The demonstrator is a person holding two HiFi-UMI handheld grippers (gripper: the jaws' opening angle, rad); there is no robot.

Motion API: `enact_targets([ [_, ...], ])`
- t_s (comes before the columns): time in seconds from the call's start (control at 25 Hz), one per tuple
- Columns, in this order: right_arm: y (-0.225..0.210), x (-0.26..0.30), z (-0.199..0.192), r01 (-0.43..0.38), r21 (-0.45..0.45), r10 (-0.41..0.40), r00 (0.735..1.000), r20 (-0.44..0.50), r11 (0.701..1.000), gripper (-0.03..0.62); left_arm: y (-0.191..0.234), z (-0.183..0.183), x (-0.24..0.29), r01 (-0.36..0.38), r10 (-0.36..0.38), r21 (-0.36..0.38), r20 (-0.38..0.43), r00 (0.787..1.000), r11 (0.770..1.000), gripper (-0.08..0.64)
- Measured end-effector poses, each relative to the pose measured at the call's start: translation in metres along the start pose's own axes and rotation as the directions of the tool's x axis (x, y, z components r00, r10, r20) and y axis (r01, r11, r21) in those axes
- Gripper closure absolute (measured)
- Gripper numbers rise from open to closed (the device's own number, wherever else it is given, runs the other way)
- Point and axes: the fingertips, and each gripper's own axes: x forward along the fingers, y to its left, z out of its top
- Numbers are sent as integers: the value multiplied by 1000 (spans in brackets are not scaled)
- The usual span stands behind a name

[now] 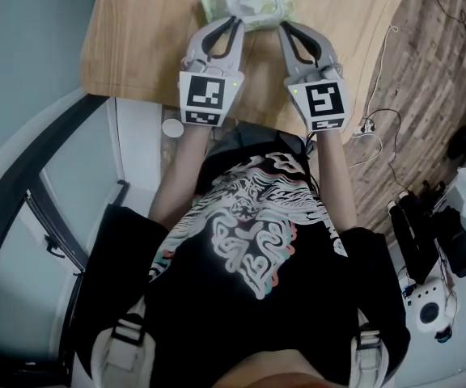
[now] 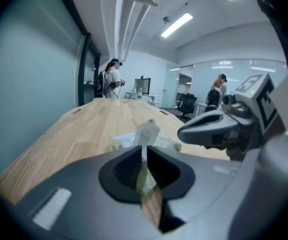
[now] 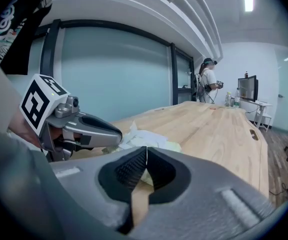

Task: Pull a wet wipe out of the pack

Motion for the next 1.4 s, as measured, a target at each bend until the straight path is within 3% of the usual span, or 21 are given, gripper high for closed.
enact_targets([
  [0.28, 5, 14, 3, -44, -25, 44, 999, -6, 999, 587, -1, 0, 5, 2, -1, 44, -16, 1000, 999, 554],
  [0.36, 7, 18, 2, -60, -36, 59, 998, -19, 998, 543, -1, 0, 6, 3, -2, 47, -18, 1000, 999, 551],
  [0.72, 12, 35, 11, -88, -117, 85, 996, -33, 989, 540, 3, 2, 10, -7, 8, 37, -22, 1000, 999, 551],
  [1.08, 14, 43, 3, -112, -230, 71, 981, -178, 967, 524, 3, 4, 10, -22, 23, 27, -46, 999, 999, 551],
  [1.4, 13, 47, 4, -166, -211, 116, 966, -232, 963, 523, 5, 8, 13, -31, 33, 24, -56, 998, 999, 551],
])
